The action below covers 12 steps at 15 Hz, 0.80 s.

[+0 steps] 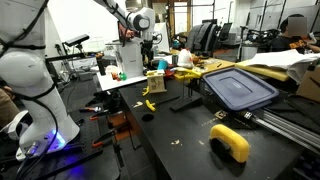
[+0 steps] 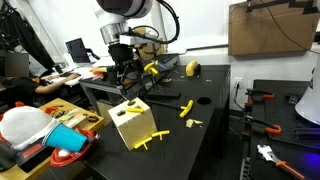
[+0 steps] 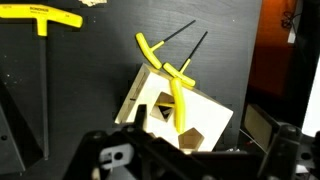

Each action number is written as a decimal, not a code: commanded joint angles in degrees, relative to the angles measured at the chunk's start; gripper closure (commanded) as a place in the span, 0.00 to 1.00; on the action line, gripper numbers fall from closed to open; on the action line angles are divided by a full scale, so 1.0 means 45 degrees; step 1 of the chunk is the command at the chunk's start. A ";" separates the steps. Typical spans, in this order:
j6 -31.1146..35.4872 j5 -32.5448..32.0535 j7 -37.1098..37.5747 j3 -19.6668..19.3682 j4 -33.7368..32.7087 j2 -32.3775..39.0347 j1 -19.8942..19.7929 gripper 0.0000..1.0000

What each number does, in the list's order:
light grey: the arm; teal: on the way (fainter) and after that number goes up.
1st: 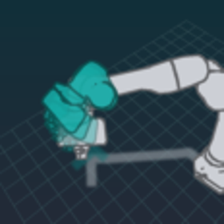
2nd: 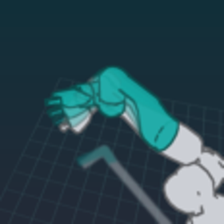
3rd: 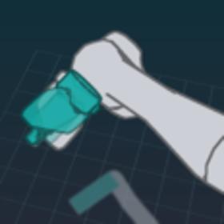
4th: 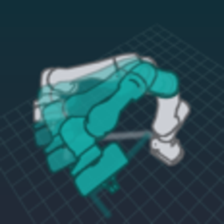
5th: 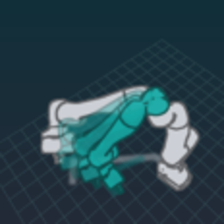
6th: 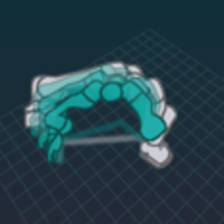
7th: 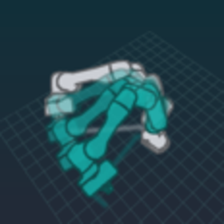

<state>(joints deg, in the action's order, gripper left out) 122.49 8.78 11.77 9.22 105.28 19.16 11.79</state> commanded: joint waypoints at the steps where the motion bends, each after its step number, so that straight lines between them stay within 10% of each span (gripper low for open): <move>1: -0.0406 -0.0356 0.0456 -0.0115 -0.0822 0.0465 0.0202 0.00; 12: -0.0884 -0.0792 0.0602 -0.0064 -0.1656 0.1255 0.0637 0.00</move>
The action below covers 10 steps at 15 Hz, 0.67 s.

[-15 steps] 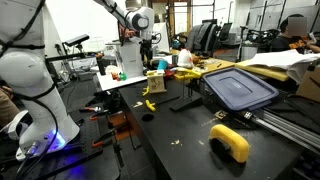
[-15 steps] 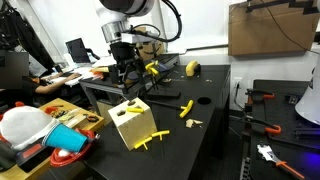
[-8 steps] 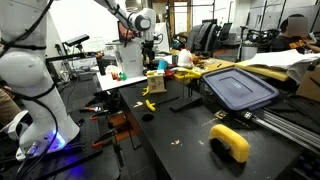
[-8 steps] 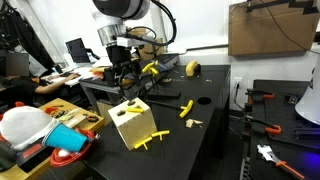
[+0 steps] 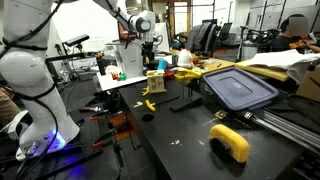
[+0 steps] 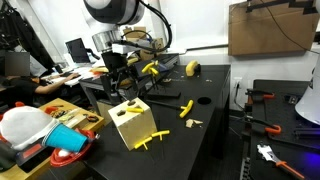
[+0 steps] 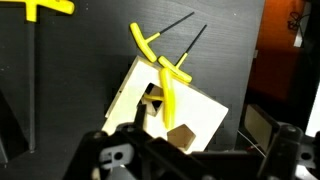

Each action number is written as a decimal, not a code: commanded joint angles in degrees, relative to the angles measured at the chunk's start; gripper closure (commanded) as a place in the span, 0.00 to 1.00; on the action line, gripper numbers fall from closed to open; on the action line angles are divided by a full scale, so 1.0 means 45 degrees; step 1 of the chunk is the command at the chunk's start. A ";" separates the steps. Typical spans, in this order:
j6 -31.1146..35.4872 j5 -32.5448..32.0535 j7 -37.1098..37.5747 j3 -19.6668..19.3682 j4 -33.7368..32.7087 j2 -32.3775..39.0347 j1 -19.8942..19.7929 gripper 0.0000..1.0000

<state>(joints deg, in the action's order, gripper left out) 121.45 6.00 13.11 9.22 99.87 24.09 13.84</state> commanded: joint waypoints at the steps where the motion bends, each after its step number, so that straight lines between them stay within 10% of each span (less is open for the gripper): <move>1: -0.0720 -0.0192 0.0327 -0.0069 -0.0453 0.0182 0.0216 0.00; 10: -0.1165 -0.0970 0.0982 -0.0313 -0.1066 0.1174 0.0659 0.00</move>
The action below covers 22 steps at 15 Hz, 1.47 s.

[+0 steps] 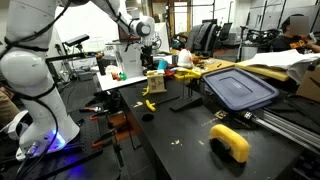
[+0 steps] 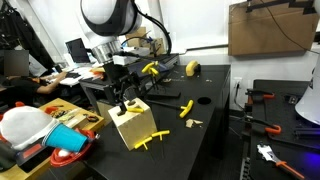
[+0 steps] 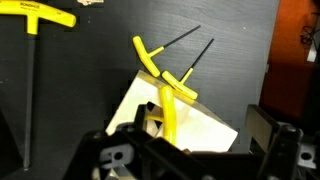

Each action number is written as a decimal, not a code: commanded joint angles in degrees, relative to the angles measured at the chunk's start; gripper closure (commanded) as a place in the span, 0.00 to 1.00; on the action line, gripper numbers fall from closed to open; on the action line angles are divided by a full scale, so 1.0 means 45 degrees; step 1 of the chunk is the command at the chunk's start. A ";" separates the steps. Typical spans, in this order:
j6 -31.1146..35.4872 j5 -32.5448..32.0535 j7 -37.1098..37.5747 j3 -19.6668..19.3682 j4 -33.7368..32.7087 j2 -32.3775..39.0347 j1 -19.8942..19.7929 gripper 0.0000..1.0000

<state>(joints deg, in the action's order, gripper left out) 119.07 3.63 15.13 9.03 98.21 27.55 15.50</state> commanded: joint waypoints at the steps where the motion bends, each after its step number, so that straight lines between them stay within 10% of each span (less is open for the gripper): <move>1: -0.0657 -0.0564 0.0588 -0.0300 -0.0787 0.0514 0.0313 0.00; 22: -0.1344 -0.0960 0.0481 -0.0488 -0.2058 0.1743 0.0505 0.00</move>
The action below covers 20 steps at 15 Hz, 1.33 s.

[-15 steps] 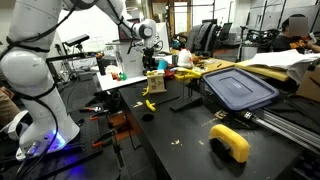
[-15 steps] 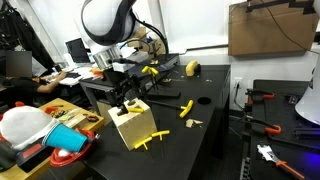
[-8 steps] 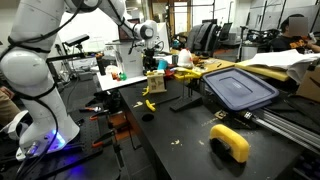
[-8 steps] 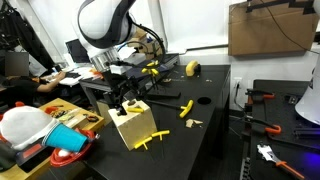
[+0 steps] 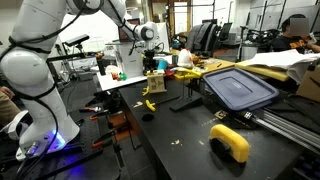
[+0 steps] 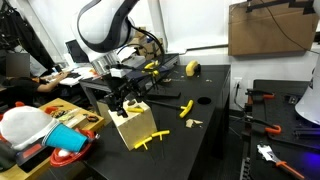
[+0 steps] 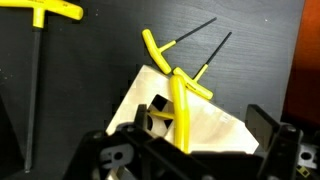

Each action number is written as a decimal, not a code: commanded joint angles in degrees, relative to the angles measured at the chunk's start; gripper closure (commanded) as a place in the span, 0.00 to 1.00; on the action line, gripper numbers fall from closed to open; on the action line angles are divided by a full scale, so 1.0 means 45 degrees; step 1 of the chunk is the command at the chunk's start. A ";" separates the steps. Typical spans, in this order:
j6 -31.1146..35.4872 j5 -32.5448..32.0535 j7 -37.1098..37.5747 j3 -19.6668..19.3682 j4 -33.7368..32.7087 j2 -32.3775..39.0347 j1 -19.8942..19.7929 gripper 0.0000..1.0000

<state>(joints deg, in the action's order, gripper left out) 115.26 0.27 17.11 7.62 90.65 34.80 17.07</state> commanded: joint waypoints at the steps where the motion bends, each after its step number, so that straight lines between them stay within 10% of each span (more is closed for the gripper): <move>1: -0.0474 -0.0200 0.0017 -0.0170 -0.0355 0.0134 0.0144 0.00; 20: -0.0527 -0.0362 0.0043 -0.0228 -0.0362 0.0221 0.0190 0.00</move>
<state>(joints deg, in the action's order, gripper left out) 115.14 -0.12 17.11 7.45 90.64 35.26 17.07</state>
